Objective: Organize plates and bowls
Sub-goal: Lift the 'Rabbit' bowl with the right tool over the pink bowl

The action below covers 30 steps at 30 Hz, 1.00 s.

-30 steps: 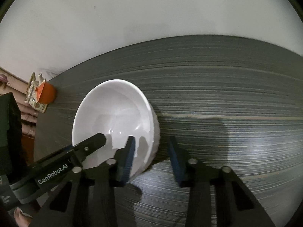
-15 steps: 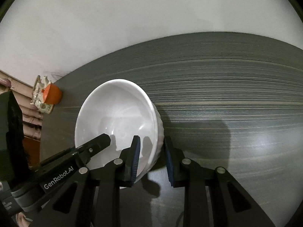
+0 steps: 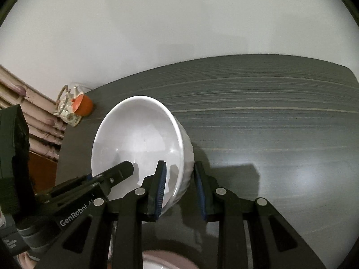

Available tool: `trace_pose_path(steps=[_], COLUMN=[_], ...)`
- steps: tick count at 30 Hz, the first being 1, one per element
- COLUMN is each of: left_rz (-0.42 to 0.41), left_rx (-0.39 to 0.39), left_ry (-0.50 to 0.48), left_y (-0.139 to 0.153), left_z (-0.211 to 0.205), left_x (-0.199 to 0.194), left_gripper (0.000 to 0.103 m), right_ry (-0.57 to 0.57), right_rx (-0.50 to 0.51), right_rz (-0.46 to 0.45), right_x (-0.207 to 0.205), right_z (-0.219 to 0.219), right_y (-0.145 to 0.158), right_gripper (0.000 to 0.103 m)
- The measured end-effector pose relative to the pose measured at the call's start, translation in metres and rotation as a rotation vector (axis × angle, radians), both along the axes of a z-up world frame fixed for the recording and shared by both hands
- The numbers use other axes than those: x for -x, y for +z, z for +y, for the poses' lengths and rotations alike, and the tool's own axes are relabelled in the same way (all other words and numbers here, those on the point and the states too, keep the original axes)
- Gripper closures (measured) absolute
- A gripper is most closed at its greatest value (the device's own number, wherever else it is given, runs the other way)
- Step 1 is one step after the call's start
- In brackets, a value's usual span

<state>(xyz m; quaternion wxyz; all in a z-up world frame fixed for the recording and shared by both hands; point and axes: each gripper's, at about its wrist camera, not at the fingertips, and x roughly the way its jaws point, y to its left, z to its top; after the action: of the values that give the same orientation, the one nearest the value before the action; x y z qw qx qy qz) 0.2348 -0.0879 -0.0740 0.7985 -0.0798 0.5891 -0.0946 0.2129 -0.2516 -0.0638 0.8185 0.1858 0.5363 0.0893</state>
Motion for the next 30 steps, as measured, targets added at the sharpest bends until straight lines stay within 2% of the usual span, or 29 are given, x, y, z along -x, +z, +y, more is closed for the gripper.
trace_pose_path(steps=[5,10,17,23,30], left_rz=[-0.008,-0.028,-0.025,-0.013,0.036], left_rx=[0.025,0.017,0.017,0.015,0.014], left_ry=[0.007,0.000,-0.020,-0.041,-0.049], left_y=[0.017,0.030,0.040,0.034,0.018], left_z=[0.009,0.005,0.028,0.034,0.047], left_x=[0.025,0.055,0.101,0.130,0.146], left_gripper=[0.088,0.088,0.088,0.088,0.088], right_ry=[-0.013,-0.017,-0.026,-0.036,-0.035], right_rx=[-0.002,-0.007,-0.015,-0.020,-0.004], right_rz=[-0.019,-0.034,-0.035,-0.019,0.002], right_x=[0.033,0.066,0.097,0.124,0.147], right_z=[0.004,0.006,0.024,0.031,0.042], right_y=[0.018,0.030,0.029,0.023,0.016], right_gripper=[0.079,0.079,0.079,0.079,0.078])
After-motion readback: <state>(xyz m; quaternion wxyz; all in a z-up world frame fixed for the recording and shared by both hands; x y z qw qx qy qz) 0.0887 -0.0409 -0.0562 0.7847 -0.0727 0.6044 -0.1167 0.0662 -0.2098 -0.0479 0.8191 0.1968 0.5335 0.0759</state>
